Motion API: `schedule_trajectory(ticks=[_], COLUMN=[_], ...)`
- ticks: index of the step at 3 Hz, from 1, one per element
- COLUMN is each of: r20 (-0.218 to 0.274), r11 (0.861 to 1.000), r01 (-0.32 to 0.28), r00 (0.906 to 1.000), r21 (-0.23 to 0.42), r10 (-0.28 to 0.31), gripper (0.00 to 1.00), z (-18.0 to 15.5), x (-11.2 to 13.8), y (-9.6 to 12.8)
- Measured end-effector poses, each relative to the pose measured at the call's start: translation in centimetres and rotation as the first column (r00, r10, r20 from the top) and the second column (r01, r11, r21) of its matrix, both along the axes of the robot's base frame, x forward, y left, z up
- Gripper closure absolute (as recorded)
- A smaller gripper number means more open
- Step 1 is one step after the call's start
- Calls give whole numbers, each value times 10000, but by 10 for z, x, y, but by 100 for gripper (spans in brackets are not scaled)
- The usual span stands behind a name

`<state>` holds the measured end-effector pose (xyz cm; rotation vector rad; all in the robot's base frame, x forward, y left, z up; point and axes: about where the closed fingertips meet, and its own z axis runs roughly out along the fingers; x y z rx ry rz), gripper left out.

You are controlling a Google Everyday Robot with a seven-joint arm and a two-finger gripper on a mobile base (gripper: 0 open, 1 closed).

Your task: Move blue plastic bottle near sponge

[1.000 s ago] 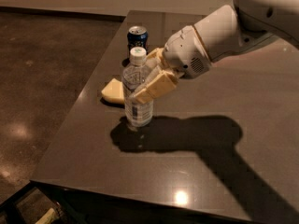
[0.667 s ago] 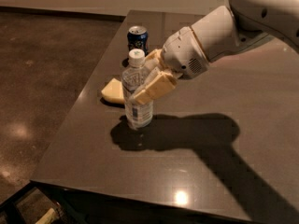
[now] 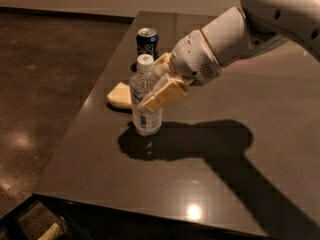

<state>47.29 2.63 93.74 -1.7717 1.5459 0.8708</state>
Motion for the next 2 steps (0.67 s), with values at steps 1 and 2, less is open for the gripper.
schedule_trajectory(ticks=[1, 2], r20=[25, 26], r11=[10000, 10000], r01=[-32, -33], r00=[10000, 10000], r21=[-8, -9], r10=[32, 33], gripper=[0, 0], z=[1, 1], x=[-1, -1], y=[2, 2])
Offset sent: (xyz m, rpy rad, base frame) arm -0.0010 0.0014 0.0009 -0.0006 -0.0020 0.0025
